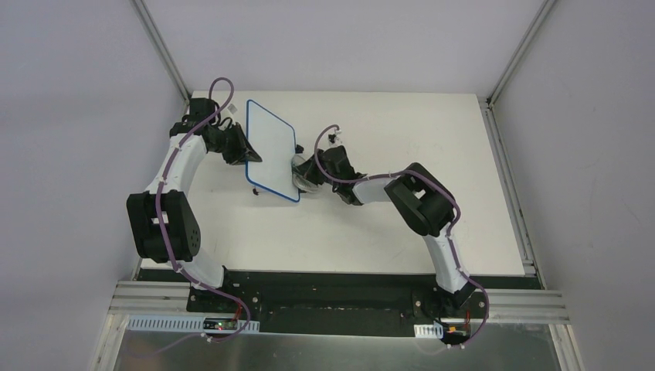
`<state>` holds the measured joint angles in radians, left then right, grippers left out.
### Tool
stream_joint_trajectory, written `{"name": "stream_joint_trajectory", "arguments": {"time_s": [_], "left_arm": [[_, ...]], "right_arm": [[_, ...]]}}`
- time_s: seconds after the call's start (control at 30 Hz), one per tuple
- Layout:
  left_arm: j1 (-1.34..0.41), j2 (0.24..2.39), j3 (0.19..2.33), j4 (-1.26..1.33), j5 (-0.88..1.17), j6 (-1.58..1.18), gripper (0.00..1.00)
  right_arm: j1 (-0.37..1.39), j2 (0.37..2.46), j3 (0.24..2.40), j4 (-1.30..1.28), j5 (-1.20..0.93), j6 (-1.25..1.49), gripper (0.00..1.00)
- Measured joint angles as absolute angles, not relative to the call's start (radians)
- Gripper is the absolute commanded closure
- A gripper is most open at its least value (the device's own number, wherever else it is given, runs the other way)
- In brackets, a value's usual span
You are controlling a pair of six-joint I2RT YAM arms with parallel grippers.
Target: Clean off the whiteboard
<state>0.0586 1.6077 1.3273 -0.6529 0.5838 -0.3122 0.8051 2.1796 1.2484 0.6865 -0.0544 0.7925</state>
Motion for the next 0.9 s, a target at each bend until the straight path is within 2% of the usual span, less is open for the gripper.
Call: {"name": "stream_joint_trajectory", "arguments": {"time_s": [0.2,0.53,0.7,0.9], "left_arm": [[0.044,1.603,1.335,-0.643,0.568,-0.319,1.0],[0.044,1.603,1.335,-0.634,0.55,-0.341,1.0],[0.044,1.607,1.336,-0.628,0.551,-0.347,1.0],[0.044,1.608,1.336,-0.634,0.556,-0.347,1.0]], "right_arm": [[0.805,2.19,1.333,0.576,-0.036,0.757,1.0],[0.782,2.394,1.861,0.374,-0.093,0.648,1.0],[0.746,2.428,1.888,0.389,-0.204,0.624,1.0],[0.727,2.428,1.811,0.466,-0.22,0.616,1.0]]}}
